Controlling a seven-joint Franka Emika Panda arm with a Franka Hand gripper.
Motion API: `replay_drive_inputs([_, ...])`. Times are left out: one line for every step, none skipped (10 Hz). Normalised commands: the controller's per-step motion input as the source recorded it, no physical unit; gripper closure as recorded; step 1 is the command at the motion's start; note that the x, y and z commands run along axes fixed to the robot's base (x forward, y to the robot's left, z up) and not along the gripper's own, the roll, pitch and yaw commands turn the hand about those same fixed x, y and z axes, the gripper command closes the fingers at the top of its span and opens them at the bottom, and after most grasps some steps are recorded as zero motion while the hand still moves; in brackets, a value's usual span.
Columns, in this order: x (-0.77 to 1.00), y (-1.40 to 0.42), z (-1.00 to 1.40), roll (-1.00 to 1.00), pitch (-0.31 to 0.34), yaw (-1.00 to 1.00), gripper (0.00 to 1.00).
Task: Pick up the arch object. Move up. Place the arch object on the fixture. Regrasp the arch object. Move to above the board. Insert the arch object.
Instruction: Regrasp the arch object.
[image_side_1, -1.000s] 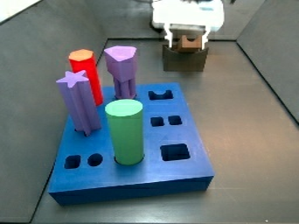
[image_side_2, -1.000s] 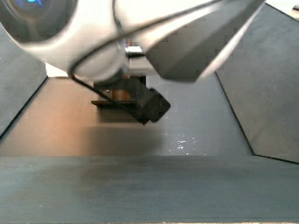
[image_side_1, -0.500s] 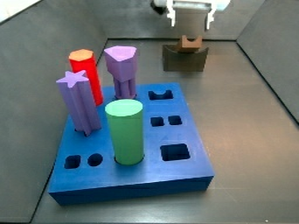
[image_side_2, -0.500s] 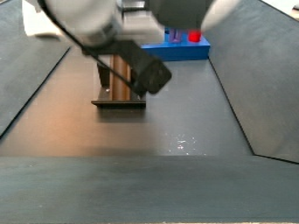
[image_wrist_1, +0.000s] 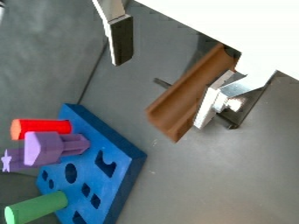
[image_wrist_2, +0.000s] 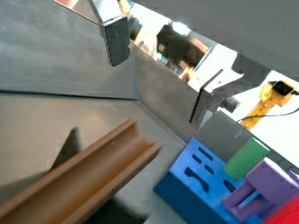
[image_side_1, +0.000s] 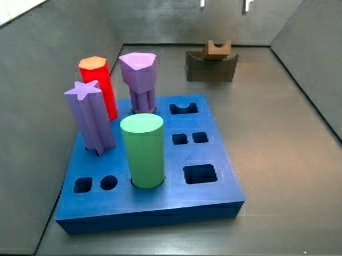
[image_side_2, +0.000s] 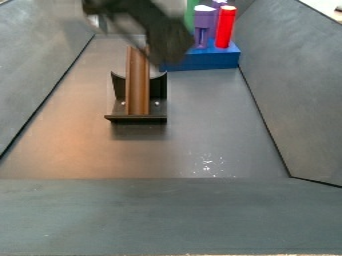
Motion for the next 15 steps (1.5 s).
replay_drive_inputs([-0.07, -1.0, 0.85, 1.0, 0.013, 0.03, 0.0])
replay_drive_inputs([-0.06, -0.94, 0.73, 1.0, 0.011, 0.03, 0.0])
replay_drive_inputs([-0.04, -0.69, 0.4, 1.0, 0.01, 0.03, 0.0])
replay_drive_inputs([-0.02, -0.55, 0.23, 1.0, 0.01, 0.03, 0.0])
replay_drive_inputs([0.01, -0.28, 0.06, 1.0, 0.01, 0.03, 0.0])
replay_drive_inputs([0.01, -0.07, 0.05, 1.0, 0.011, 0.03, 0.0])
replay_drive_inputs([0.0, -0.01, 0.03, 1.0, 0.009, 0.03, 0.0])
replay_drive_inputs([0.01, -0.03, 0.01, 1.0, 0.007, 0.03, 0.0])
replay_drive_inputs([0.01, -0.03, 0.01, 1.0, 0.006, 0.03, 0.0])
replay_drive_inputs([0.01, -0.02, 0.01, 1.0, 0.006, 0.03, 0.0])
replay_drive_inputs([0.01, -0.02, 0.01, 1.0, 0.009, 0.03, 0.0])
replay_drive_inputs([0.01, -0.02, 0.01, 1.0, 0.013, 0.04, 0.0])
replay_drive_inputs([0.01, -0.02, 0.01, 1.0, 0.021, 0.04, 0.0])
replay_drive_inputs([0.03, -0.02, 0.0, 1.0, 0.028, 0.04, 0.0])
replay_drive_inputs([0.05, -0.03, -0.01, 1.0, 0.035, 0.04, 0.0])
